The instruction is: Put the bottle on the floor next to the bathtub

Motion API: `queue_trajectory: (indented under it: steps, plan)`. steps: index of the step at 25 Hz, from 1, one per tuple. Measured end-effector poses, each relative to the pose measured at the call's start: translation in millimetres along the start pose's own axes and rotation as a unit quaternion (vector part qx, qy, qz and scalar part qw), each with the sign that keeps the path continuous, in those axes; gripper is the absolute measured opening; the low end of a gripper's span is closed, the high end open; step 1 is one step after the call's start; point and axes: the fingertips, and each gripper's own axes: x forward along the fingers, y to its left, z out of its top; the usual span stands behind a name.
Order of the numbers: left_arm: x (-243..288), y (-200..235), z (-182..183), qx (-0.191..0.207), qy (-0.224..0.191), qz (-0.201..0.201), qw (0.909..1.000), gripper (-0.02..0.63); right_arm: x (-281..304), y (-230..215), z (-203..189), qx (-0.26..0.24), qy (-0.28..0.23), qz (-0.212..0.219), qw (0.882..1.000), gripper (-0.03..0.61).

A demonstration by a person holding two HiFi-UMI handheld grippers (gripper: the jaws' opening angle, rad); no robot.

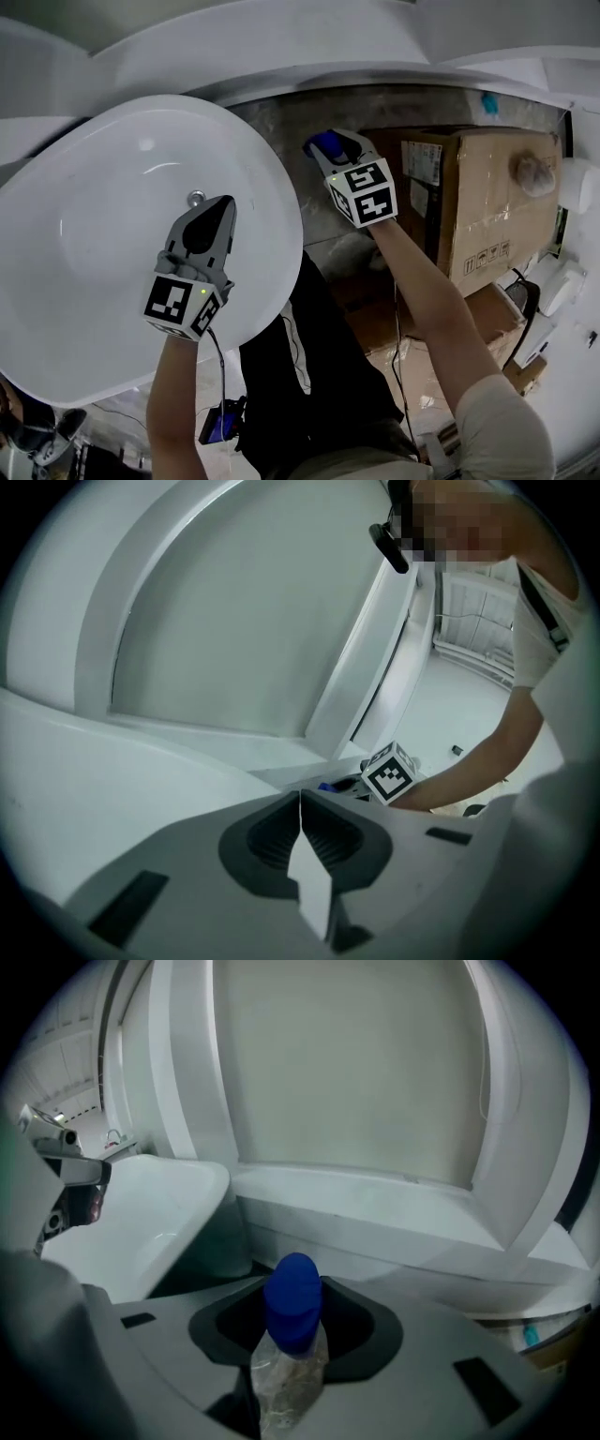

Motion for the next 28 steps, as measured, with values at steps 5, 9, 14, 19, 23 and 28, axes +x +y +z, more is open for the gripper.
queue_trajectory:
  steps: [5,9,14,19,23,28]
  plan:
    - [17,37,-56,-0.008,0.024,0.011,0.9996,0.058,64,-2,-59,0.010,0.019,0.004,1.000,0.161]
    - [31,68,-94,-0.015,0.037,0.034,0.9986,0.058,111,-10,-105,0.020,0.037,0.001,0.999,0.161]
    - [46,85,-129,-0.017,0.053,0.041,0.9976,0.058,155,-14,-153,0.035,0.056,-0.001,0.998,0.161]
    - [53,85,-152,-0.012,0.067,0.037,0.9970,0.058,179,-12,-196,0.042,0.076,0.000,0.996,0.161]
    - [54,84,-164,-0.008,0.074,0.038,0.9965,0.058,190,-8,-222,0.047,0.086,0.001,0.995,0.161]
    - [58,84,-177,-0.008,0.078,0.044,0.9959,0.058,200,1,-246,0.033,0.097,0.008,0.995,0.161]
